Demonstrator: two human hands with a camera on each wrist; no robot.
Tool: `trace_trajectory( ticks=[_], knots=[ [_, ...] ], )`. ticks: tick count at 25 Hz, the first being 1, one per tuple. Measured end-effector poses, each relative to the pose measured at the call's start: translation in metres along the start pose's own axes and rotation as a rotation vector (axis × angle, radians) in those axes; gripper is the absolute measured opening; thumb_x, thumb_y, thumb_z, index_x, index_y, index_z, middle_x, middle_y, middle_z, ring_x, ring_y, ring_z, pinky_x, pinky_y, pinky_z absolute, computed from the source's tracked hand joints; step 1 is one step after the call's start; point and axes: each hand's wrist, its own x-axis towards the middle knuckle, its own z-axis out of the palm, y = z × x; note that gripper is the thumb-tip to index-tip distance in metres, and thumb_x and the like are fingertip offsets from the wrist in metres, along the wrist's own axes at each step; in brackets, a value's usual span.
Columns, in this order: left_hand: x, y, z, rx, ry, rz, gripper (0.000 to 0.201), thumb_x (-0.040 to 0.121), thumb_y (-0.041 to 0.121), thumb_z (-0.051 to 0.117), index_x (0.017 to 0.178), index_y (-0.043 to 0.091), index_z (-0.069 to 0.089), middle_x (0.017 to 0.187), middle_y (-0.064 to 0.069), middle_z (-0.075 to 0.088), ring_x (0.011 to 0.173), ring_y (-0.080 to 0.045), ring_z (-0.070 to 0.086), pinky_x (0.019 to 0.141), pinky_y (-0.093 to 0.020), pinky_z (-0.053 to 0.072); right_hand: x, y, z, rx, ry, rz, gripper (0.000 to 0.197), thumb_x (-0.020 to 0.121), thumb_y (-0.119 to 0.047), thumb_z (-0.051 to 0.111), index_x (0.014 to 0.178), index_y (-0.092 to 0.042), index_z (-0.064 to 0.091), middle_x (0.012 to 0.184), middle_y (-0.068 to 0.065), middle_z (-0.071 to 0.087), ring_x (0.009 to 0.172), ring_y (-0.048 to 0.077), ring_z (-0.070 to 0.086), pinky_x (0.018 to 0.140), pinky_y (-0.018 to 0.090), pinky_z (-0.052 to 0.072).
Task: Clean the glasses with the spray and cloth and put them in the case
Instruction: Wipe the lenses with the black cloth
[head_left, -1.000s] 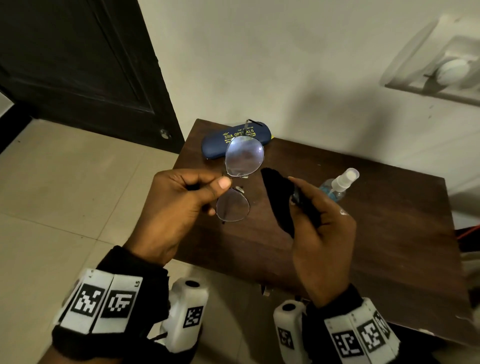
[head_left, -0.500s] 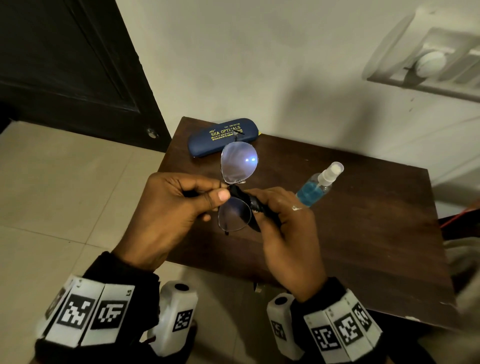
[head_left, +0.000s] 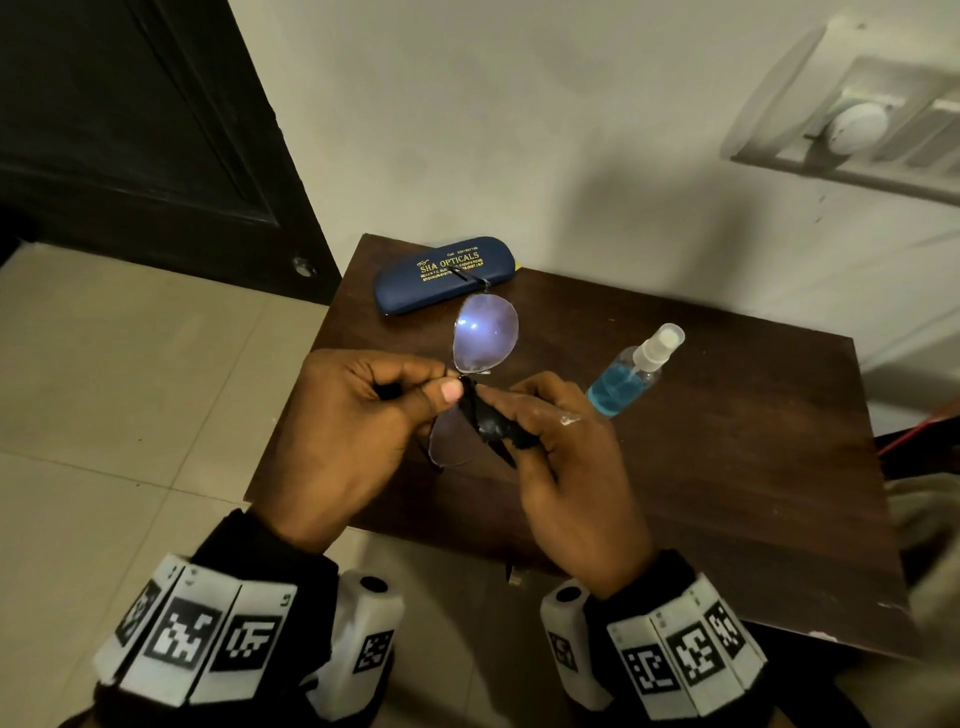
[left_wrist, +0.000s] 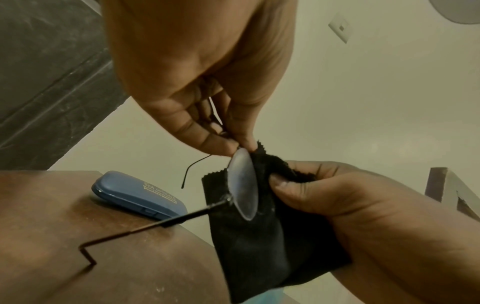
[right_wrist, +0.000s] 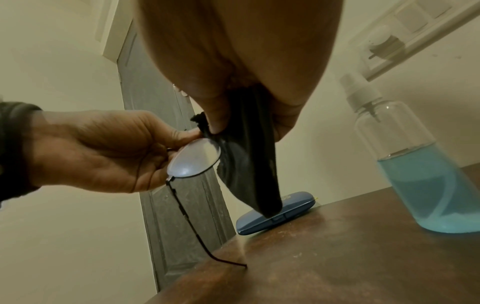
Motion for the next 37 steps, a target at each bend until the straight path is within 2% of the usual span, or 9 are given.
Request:
trace_trajectory(
  ticks=[3, 7, 10, 16, 22, 27, 29, 34, 37],
  knots=[
    [0.0017, -0.0006, -0.0019, -0.007, 0.030, -0.020, 0.017, 0.076, 0.003, 0.073, 0.076, 0.020, 0.076, 0.072, -0.008, 0.074, 0.064, -0.017, 0.066, 0.063, -0.029, 0.056, 0.0000, 0.0014, -0.0011, -0.003, -0.012, -0.008, 0.049, 0.078, 0.012, 0.056, 0.117, -0.015, 0.068, 0.094, -0.001, 0.058, 0.089, 0.013, 0.054, 0.073, 0.015, 0.042],
    [-0.0003, -0.0006, -0.0020, 0.023, -0.062, -0.006, 0.012, 0.076, 0.005, 0.074, 0.077, 0.016, 0.078, 0.068, -0.005, 0.074, 0.062, -0.013, 0.068, 0.061, -0.024, 0.056, -0.0002, -0.0034, 0.0004, -0.006, 0.013, -0.026, 0.046, 0.077, 0.007, 0.053, 0.113, -0.015, 0.069, 0.093, -0.002, 0.058, 0.087, 0.014, 0.054, 0.073, 0.018, 0.042],
    [-0.0012, -0.0006, -0.0005, 0.034, -0.068, 0.005, 0.010, 0.076, 0.004, 0.074, 0.081, 0.011, 0.078, 0.071, 0.001, 0.076, 0.064, -0.007, 0.069, 0.063, -0.019, 0.053, 0.0007, -0.0043, 0.0004, 0.002, -0.015, -0.021, 0.045, 0.076, 0.007, 0.053, 0.111, -0.017, 0.069, 0.092, -0.004, 0.057, 0.087, 0.013, 0.053, 0.072, 0.017, 0.041],
    [0.0003, -0.0004, -0.0034, -0.006, -0.015, -0.002, 0.020, 0.077, 0.002, 0.072, 0.071, 0.020, 0.077, 0.069, -0.009, 0.073, 0.062, -0.014, 0.065, 0.062, -0.028, 0.055, 0.0018, -0.0012, -0.0028, -0.035, -0.038, -0.004, 0.046, 0.076, 0.008, 0.055, 0.113, -0.016, 0.069, 0.092, -0.004, 0.058, 0.087, 0.011, 0.052, 0.074, 0.011, 0.038],
    [-0.0023, 0.0008, 0.0001, 0.028, -0.070, 0.010, 0.013, 0.075, 0.003, 0.073, 0.076, 0.016, 0.077, 0.068, 0.002, 0.075, 0.064, -0.007, 0.069, 0.062, -0.019, 0.053, 0.0019, -0.0061, -0.0025, -0.025, -0.017, -0.031, 0.044, 0.075, 0.007, 0.052, 0.110, -0.014, 0.070, 0.091, -0.004, 0.057, 0.087, 0.013, 0.051, 0.075, 0.012, 0.037],
    [-0.0002, -0.0007, -0.0035, 0.003, 0.014, -0.006, 0.017, 0.076, 0.002, 0.073, 0.075, 0.019, 0.076, 0.072, -0.009, 0.074, 0.067, -0.023, 0.068, 0.064, -0.032, 0.056, 0.0035, -0.0033, -0.0031, -0.089, -0.050, -0.024, 0.045, 0.074, 0.006, 0.054, 0.111, -0.014, 0.070, 0.092, -0.003, 0.059, 0.087, 0.012, 0.051, 0.074, 0.010, 0.036],
    [0.0002, -0.0005, -0.0026, 0.005, -0.004, -0.009, 0.017, 0.075, 0.003, 0.073, 0.075, 0.019, 0.076, 0.071, -0.007, 0.074, 0.068, -0.025, 0.070, 0.064, -0.033, 0.056, 0.0031, -0.0021, -0.0031, -0.092, -0.034, -0.027, 0.043, 0.074, 0.006, 0.054, 0.109, -0.013, 0.070, 0.092, -0.002, 0.059, 0.087, 0.013, 0.051, 0.073, 0.013, 0.038],
    [-0.0002, -0.0024, -0.0014, 0.041, -0.062, -0.010, 0.013, 0.075, 0.005, 0.074, 0.078, 0.017, 0.077, 0.070, 0.002, 0.075, 0.063, -0.008, 0.069, 0.061, -0.018, 0.053, 0.0035, -0.0076, -0.0019, -0.094, -0.037, -0.072, 0.042, 0.075, 0.005, 0.053, 0.109, -0.013, 0.070, 0.092, -0.002, 0.060, 0.086, 0.015, 0.051, 0.071, 0.018, 0.040],
    [0.0006, -0.0026, -0.0004, 0.016, -0.017, 0.005, 0.017, 0.075, 0.003, 0.074, 0.076, 0.020, 0.076, 0.069, 0.003, 0.074, 0.058, -0.004, 0.065, 0.057, -0.015, 0.051, 0.0041, -0.0071, -0.0038, -0.116, 0.014, -0.024, 0.041, 0.077, 0.001, 0.054, 0.109, -0.019, 0.070, 0.091, -0.005, 0.061, 0.085, 0.015, 0.053, 0.071, 0.027, 0.045]
  ],
)
